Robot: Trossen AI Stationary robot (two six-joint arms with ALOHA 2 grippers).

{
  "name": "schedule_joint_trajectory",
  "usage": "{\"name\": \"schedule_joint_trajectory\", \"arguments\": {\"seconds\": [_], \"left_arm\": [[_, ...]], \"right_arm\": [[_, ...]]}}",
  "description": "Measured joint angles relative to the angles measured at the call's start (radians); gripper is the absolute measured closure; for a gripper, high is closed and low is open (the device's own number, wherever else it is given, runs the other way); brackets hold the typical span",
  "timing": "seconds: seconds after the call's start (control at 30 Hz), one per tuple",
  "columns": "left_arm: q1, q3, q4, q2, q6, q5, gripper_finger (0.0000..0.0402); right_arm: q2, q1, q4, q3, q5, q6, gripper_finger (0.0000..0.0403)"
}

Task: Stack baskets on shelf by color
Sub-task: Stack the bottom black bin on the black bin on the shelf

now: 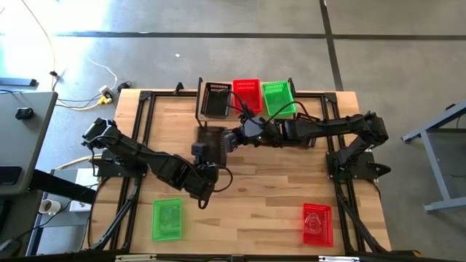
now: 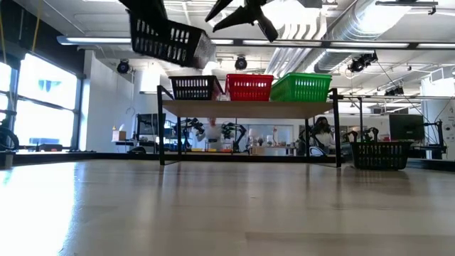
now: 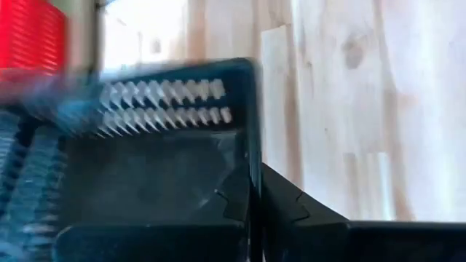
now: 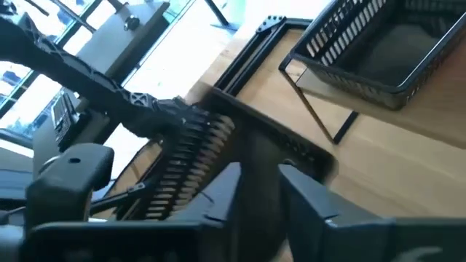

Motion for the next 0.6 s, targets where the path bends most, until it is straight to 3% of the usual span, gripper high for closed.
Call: {"name": "schedule_joint_trajectory", "arguments": {"seconds": [0.27, 0.6], "left_arm": [[0.018, 0.000, -0.012, -0.034, 0.066, -0.012, 0.0400], [0.089, 0.001, 0.014, -0.172, 0.195, -0.039, 0.0401]], "right_arm": [[-0.032, -0.067, 0.008, 0.000, -0.138, -0.054, 0.0258], [-0.139, -0.092, 0.038, 0.000, -0.149, -0.222, 0.0246]]}}
